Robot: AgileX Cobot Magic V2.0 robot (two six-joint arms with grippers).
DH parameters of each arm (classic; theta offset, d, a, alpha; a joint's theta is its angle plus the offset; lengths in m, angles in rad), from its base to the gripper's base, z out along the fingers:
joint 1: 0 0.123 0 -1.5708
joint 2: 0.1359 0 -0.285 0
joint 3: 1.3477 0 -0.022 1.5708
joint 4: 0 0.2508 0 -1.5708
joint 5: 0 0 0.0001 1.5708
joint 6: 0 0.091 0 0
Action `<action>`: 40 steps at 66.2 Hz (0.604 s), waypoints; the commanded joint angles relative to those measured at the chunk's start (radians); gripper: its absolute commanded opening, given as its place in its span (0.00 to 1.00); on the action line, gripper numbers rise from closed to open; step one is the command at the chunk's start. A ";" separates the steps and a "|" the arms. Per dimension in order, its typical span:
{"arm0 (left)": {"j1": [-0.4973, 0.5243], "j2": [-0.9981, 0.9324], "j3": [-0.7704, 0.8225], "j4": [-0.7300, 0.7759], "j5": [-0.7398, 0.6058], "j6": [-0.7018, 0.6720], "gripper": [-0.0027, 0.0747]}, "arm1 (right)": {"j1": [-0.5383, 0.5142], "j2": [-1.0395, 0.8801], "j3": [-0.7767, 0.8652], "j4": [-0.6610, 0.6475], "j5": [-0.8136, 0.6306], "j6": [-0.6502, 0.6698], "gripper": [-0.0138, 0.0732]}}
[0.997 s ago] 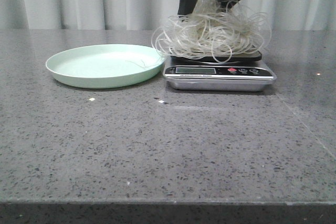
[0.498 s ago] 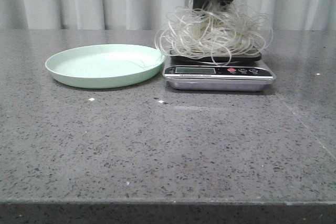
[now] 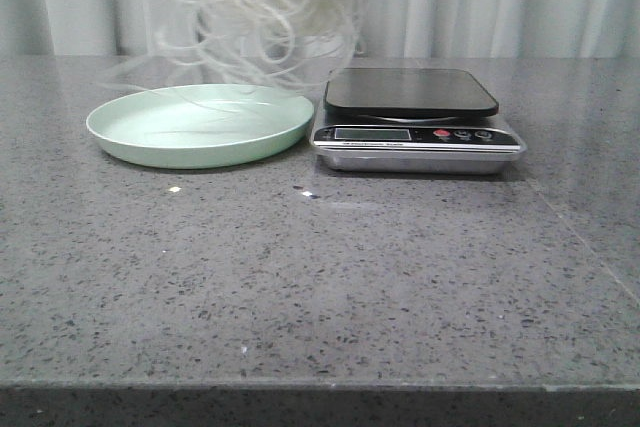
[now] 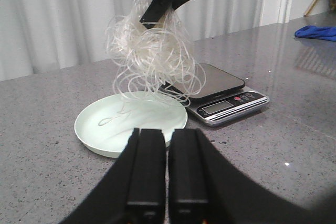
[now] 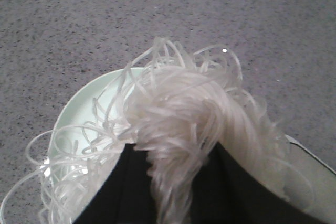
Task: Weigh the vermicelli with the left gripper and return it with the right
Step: 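Carry the vermicelli with the right gripper back over the green plate, then open the right gripper to drop the vermicelli onto the plate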
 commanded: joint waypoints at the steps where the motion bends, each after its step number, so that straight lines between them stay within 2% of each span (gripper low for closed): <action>1: 0.000 0.009 -0.025 -0.016 -0.073 -0.001 0.22 | 0.015 -0.021 -0.038 -0.002 -0.083 -0.012 0.35; 17: 0.000 0.009 -0.025 -0.017 -0.072 -0.001 0.22 | 0.033 0.085 -0.038 0.094 -0.090 -0.011 0.36; 21: 0.000 0.009 -0.025 -0.017 -0.072 -0.001 0.22 | 0.034 0.101 -0.038 0.115 -0.089 -0.011 0.42; 33: 0.000 0.009 -0.025 -0.017 -0.072 -0.001 0.22 | 0.035 0.116 -0.047 0.132 -0.094 -0.011 0.78; 40: 0.000 0.009 -0.025 -0.017 -0.072 -0.001 0.22 | 0.031 0.110 -0.090 0.129 -0.059 -0.011 0.81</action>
